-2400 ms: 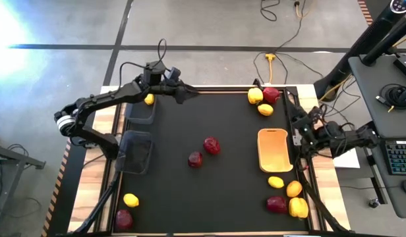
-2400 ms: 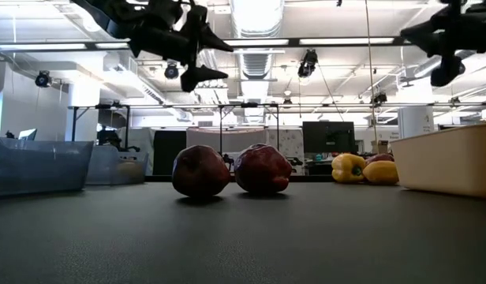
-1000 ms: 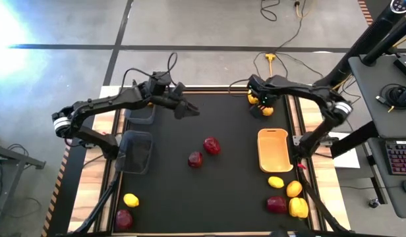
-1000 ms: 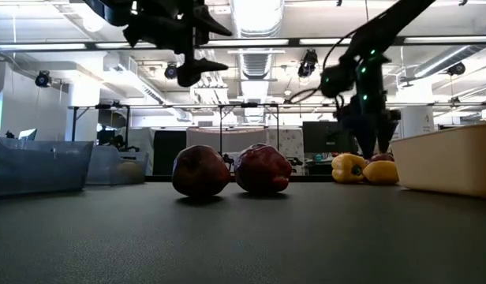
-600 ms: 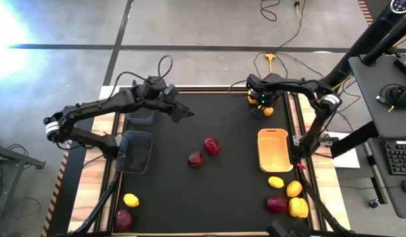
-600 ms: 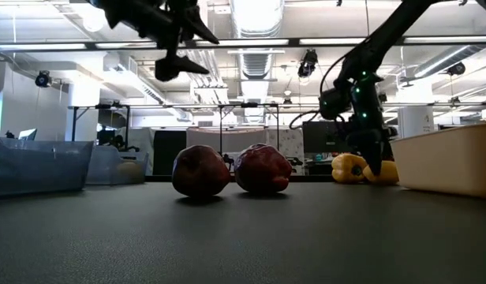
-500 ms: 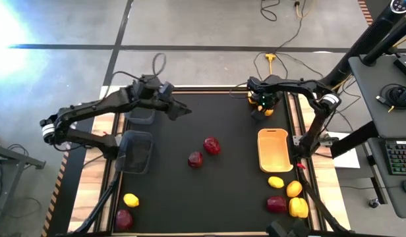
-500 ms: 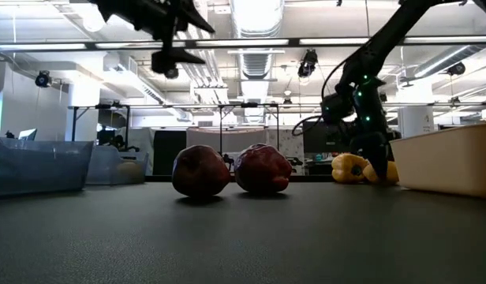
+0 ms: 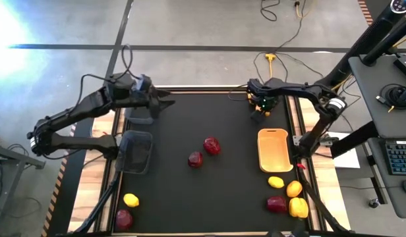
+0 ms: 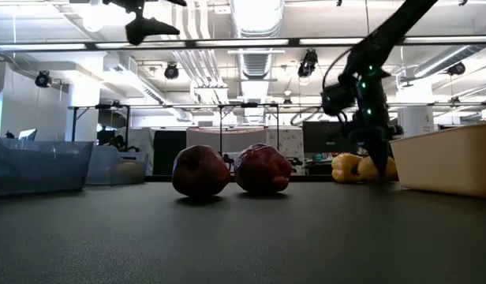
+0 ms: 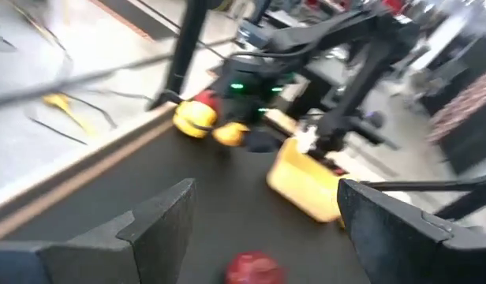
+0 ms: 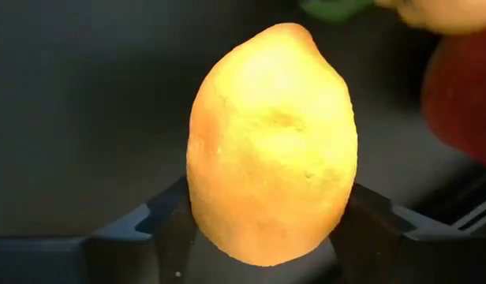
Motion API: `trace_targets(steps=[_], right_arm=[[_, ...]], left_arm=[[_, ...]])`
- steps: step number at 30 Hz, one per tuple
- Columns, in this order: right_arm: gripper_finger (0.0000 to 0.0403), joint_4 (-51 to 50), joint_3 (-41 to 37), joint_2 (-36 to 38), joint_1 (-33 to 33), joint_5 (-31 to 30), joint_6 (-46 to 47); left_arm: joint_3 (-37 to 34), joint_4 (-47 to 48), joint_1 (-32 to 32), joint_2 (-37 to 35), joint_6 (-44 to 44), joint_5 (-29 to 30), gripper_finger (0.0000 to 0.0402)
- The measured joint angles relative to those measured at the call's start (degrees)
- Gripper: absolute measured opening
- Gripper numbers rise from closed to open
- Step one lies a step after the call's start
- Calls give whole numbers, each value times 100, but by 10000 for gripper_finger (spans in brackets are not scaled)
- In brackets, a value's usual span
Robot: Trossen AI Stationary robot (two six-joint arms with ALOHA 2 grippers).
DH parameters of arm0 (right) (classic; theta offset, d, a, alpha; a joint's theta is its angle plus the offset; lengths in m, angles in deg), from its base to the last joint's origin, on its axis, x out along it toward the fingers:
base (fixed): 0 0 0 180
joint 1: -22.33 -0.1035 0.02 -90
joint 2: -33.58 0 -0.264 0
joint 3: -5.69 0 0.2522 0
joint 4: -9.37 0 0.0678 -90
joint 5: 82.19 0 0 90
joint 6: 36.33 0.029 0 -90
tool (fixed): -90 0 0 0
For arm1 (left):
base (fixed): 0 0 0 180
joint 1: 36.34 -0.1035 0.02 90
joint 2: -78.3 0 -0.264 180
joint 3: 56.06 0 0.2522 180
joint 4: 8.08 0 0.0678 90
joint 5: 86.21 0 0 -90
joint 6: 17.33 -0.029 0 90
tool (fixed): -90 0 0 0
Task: Sort produce into baskets
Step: Put the yellow lemon into the top black bin
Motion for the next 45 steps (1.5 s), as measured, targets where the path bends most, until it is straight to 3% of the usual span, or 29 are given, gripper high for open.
trace_targets(steps=[4, 10, 19, 22, 30, 37, 45], right_arm=[[199, -272, 336, 220, -396, 188, -21], [211, -122, 985, 224, -1326, 1275, -6], [207, 1157, 1898, -701, -2648, 1132, -454], [208, 1344, 2415, -1225, -2722, 708, -426], [209, 1305, 3808, -2721, -2721, 747, -522], [211, 1280, 4811, -3523, -2794, 783, -723], [265, 1162, 5545, -4052, -2873, 725, -792]], left_arm=[[0, 315, 0, -300, -503, 223, 290], [0, 999, 0, -746, -951, 229, 290], [0, 2364, 2, -1471, -1283, 211, 290], [4, 2738, 2, -1744, -1256, 188, 290], [4, 3258, 9, -2280, -1244, 163, 290], [2, 3384, 9, -2531, -1108, -29, 290], [2, 3169, 9, -2383, -1510, 639, 290]])
